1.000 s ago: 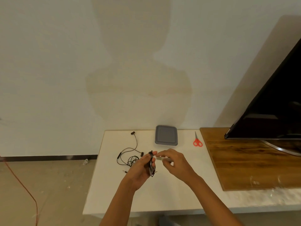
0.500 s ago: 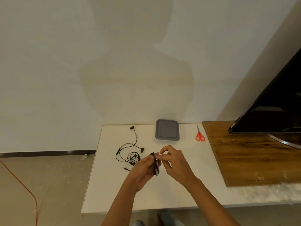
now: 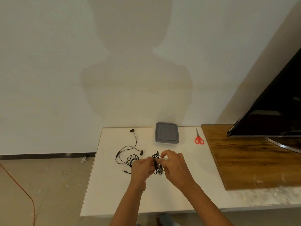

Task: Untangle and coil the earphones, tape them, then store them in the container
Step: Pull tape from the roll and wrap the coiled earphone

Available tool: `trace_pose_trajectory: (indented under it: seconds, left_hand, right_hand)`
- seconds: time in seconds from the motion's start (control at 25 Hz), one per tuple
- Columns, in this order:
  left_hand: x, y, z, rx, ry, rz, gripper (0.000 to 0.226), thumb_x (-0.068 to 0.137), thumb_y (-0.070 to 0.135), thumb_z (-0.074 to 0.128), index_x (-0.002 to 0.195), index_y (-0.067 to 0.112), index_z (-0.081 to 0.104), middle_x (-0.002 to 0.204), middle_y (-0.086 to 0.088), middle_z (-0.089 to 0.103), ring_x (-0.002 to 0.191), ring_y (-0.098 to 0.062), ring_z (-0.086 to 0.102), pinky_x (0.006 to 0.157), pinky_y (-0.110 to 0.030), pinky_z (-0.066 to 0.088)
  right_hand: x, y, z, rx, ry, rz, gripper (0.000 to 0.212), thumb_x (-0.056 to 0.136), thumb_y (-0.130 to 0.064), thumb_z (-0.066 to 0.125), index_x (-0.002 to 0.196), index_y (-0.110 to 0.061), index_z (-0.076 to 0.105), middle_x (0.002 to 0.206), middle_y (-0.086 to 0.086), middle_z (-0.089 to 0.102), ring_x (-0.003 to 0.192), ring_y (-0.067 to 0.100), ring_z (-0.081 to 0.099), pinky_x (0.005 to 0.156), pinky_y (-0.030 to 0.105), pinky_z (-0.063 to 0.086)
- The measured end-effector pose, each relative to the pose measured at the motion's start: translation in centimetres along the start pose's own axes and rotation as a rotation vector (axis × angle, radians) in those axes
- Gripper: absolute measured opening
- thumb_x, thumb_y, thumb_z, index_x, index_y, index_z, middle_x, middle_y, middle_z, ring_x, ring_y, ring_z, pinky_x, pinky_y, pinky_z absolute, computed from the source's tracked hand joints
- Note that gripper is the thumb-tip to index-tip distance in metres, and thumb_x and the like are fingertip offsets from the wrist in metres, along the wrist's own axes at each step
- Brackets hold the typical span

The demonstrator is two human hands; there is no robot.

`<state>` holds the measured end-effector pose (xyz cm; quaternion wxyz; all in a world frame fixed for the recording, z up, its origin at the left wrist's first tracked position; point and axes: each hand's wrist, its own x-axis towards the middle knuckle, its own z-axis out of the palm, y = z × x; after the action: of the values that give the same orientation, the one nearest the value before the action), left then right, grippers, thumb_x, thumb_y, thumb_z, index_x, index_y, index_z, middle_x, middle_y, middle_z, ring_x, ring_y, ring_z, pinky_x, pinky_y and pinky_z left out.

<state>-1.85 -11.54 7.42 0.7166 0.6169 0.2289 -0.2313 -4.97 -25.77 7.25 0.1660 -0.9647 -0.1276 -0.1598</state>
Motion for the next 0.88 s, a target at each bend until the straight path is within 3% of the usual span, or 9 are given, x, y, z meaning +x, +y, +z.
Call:
trace_pose_trajectory:
  seconds: [0.2,0.4,0.64,0.8,0.88]
  left_hand:
    - [0.0,-0.4,-0.4,-0.158,-0.055,-0.154,0.012,0.084,0.005,0.068,0.092,-0.004,0.071,0.087,-0.017,0.074,0.077,-0.022,0.072,0.057,-0.019,0.056]
    - [0.9,-1.5,-0.3,-0.245,-0.107,-0.223,0.016,0.09,-0.001,0.059,0.102,-0.008,0.066,0.079,-0.015,0.071,0.072,-0.022,0.068,0.065,-0.025,0.056]
    - [2.0,-2.5,0.4,0.145,0.059,0.059,0.015,0.086,0.018,0.065,0.085,0.006,0.073,0.075,-0.007,0.074,0.075,-0.018,0.069,0.076,-0.025,0.054]
    - [2.1,-2.9,1.2,0.365,0.134,0.213,0.012,0.086,0.022,0.062,0.08,0.013,0.068,0.066,-0.002,0.072,0.058,-0.008,0.063,0.059,-0.017,0.047]
    - [2.6,-3.2,1.7,0.501,0.205,0.277,0.016,0.088,0.024,0.062,0.077,0.013,0.065,0.065,-0.001,0.071,0.059,-0.009,0.062,0.058,-0.02,0.046]
  right_hand:
    - [-0.8,0.1,0.5,0.02,-0.055,-0.002,0.035,0.062,-0.006,0.084,0.088,-0.027,0.071,0.096,-0.001,0.066,0.078,0.023,0.06,0.061,0.026,0.054]
    - [-1.2,1.4,1.8,0.181,-0.024,0.037,0.038,0.074,0.001,0.07,0.099,-0.029,0.067,0.095,-0.007,0.064,0.088,0.008,0.058,0.076,0.028,0.048]
    - [-1.9,1.8,2.8,0.242,0.032,0.3,0.017,0.081,-0.017,0.073,0.097,-0.019,0.066,0.095,-0.004,0.07,0.08,0.016,0.062,0.075,0.025,0.052]
    - [-2.3,2.3,3.6,0.129,0.119,0.252,0.03,0.065,-0.014,0.086,0.09,-0.02,0.071,0.084,-0.004,0.073,0.07,0.018,0.069,0.064,0.023,0.055]
    - [-2.4,2.3,4.1,0.052,0.146,0.243,0.032,0.056,-0.012,0.09,0.083,-0.016,0.074,0.08,-0.002,0.074,0.067,0.016,0.07,0.06,0.025,0.06]
